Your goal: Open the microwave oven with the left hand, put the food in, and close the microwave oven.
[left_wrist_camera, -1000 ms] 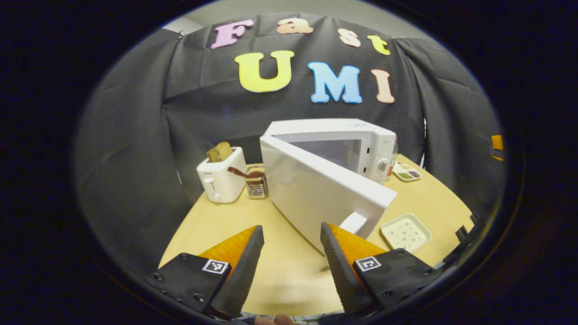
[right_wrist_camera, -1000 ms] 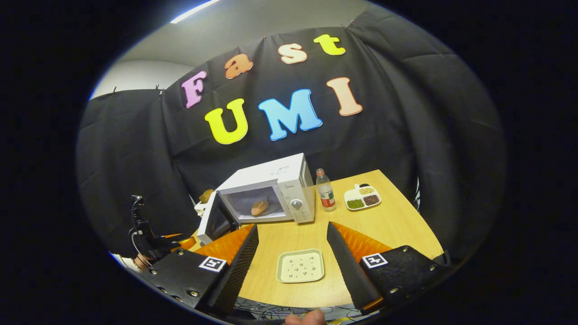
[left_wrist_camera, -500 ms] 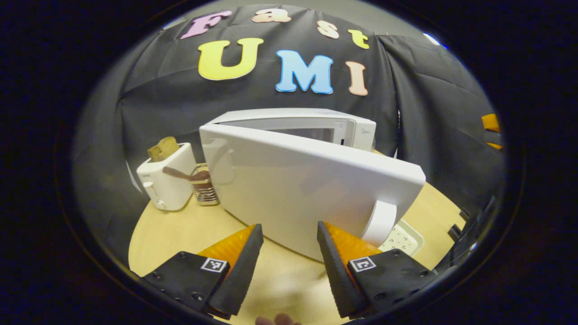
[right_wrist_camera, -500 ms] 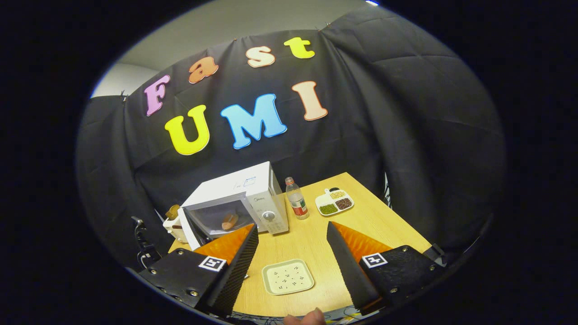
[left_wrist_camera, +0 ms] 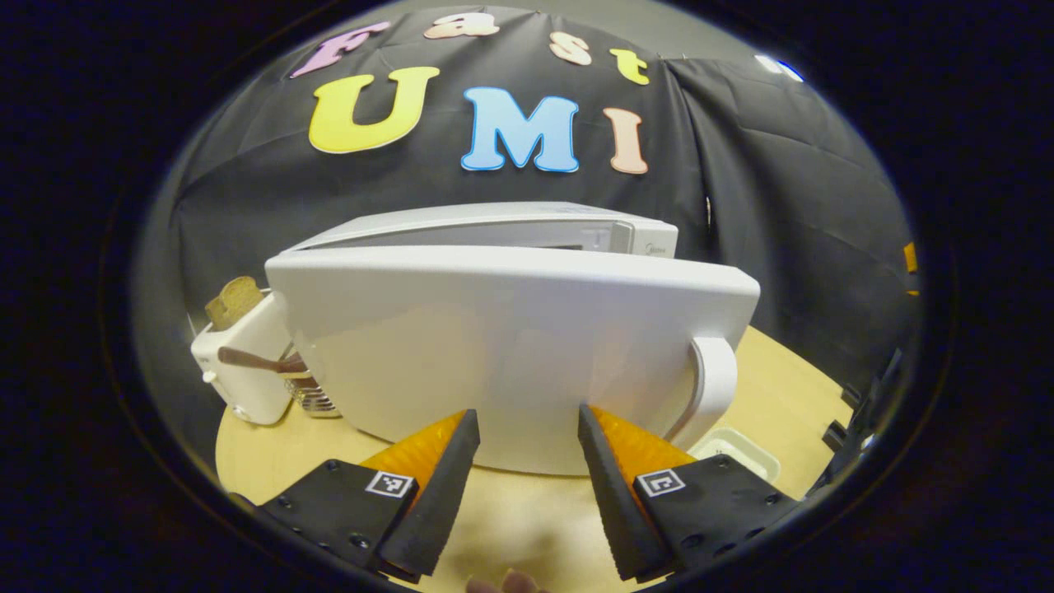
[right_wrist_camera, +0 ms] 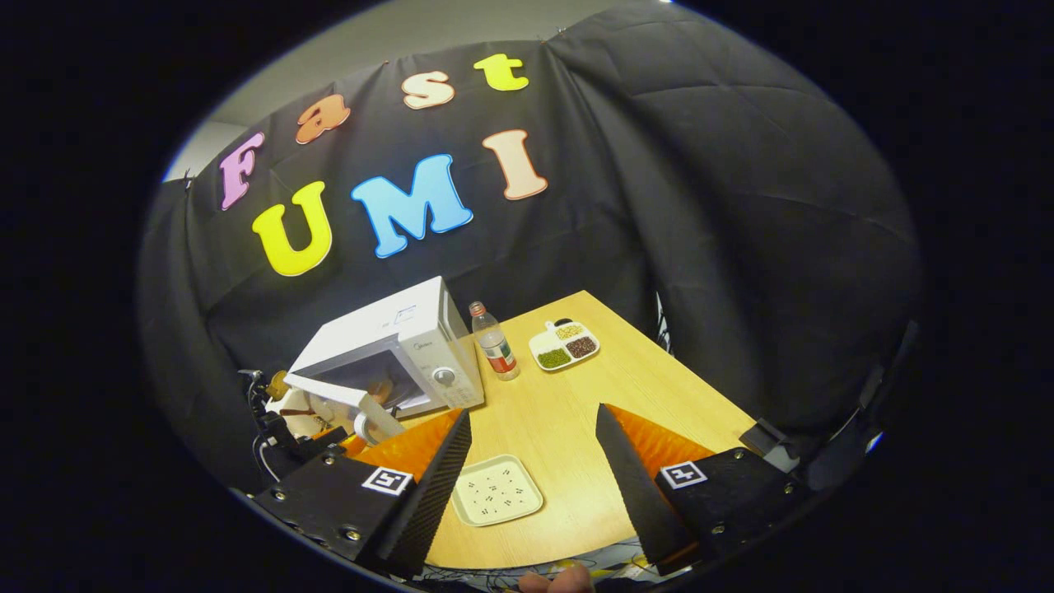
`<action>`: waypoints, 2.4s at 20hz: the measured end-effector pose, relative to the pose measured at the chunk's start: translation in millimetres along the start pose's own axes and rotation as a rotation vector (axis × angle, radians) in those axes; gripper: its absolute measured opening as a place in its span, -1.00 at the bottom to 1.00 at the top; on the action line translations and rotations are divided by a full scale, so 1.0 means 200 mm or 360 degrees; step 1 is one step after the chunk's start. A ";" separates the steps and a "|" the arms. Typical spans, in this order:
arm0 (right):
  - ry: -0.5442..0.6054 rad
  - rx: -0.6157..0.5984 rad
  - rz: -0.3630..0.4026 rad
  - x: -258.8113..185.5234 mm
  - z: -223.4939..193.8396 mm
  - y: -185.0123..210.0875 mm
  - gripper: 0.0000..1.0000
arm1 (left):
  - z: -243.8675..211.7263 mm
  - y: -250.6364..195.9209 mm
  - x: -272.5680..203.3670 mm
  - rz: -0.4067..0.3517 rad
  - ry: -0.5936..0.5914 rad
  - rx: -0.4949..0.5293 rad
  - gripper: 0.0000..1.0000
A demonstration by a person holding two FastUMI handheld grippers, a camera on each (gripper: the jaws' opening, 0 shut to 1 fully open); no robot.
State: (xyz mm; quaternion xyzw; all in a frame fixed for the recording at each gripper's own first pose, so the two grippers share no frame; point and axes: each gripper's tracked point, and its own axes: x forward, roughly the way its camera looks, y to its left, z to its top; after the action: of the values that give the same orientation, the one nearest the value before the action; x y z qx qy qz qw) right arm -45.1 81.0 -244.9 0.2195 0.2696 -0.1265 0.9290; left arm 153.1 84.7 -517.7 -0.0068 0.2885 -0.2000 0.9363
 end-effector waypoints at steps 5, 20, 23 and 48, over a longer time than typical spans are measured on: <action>0.0014 0.0007 -0.0064 0.02 0.00 -0.07 0.87 | 0.09 -0.01 0.18 0.0003 -0.0026 0.0024 0.67; 0.0040 0.0033 -0.0144 0.14 -0.01 -0.14 0.87 | 0.22 -0.01 0.43 0.0034 -0.0079 -0.0007 0.66; 0.0049 0.0034 -0.0136 0.15 -0.03 -0.14 0.87 | 0.24 -0.01 0.43 0.0014 -0.0078 -0.0063 0.67; -0.0226 -0.0044 0.0152 -0.06 0.29 -0.29 0.88 | 0.48 -0.28 -0.54 0.0290 -0.0243 -0.0002 0.82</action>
State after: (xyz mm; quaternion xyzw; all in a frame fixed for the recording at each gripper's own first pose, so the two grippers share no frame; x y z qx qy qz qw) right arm -50.2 3.7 -214.9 0.2097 0.1940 -0.0936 0.9537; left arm 103.6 64.6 -372.4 0.0037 0.2158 -0.1129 0.9699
